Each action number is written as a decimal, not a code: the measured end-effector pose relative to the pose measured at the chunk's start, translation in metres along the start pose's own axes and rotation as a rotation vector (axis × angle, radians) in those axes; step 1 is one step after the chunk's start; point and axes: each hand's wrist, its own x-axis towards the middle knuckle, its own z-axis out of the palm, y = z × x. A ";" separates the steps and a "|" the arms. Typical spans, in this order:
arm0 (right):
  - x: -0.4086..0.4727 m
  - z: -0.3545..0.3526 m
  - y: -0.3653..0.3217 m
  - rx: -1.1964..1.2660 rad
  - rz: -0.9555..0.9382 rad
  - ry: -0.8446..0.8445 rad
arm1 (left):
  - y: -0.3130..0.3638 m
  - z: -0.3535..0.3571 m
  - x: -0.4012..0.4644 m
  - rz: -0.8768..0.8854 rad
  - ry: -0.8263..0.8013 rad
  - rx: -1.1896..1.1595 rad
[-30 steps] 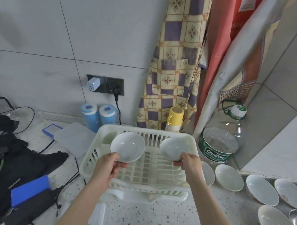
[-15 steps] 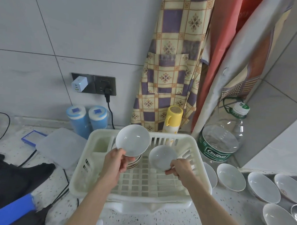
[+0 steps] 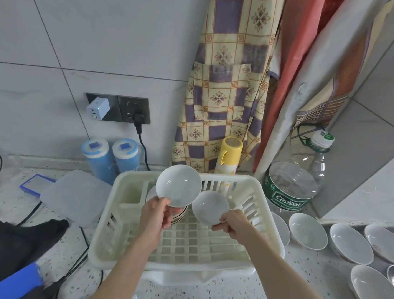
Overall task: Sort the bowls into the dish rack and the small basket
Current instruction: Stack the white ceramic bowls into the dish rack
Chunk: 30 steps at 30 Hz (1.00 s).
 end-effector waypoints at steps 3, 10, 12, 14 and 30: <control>0.002 0.003 0.003 -0.004 -0.003 -0.015 | -0.001 -0.001 -0.001 0.006 -0.002 -0.003; 0.001 0.004 0.007 -0.021 -0.046 -0.055 | -0.001 -0.001 -0.001 -0.019 -0.010 0.002; -0.002 0.001 0.008 -0.083 -0.075 -0.049 | -0.001 -0.001 -0.001 -0.027 -0.010 0.003; -0.006 -0.003 0.008 -0.268 -0.136 0.061 | -0.002 -0.001 0.000 -0.038 -0.011 -0.011; -0.031 -0.022 0.003 0.132 -0.600 0.107 | -0.021 0.056 -0.010 -0.133 -0.197 0.109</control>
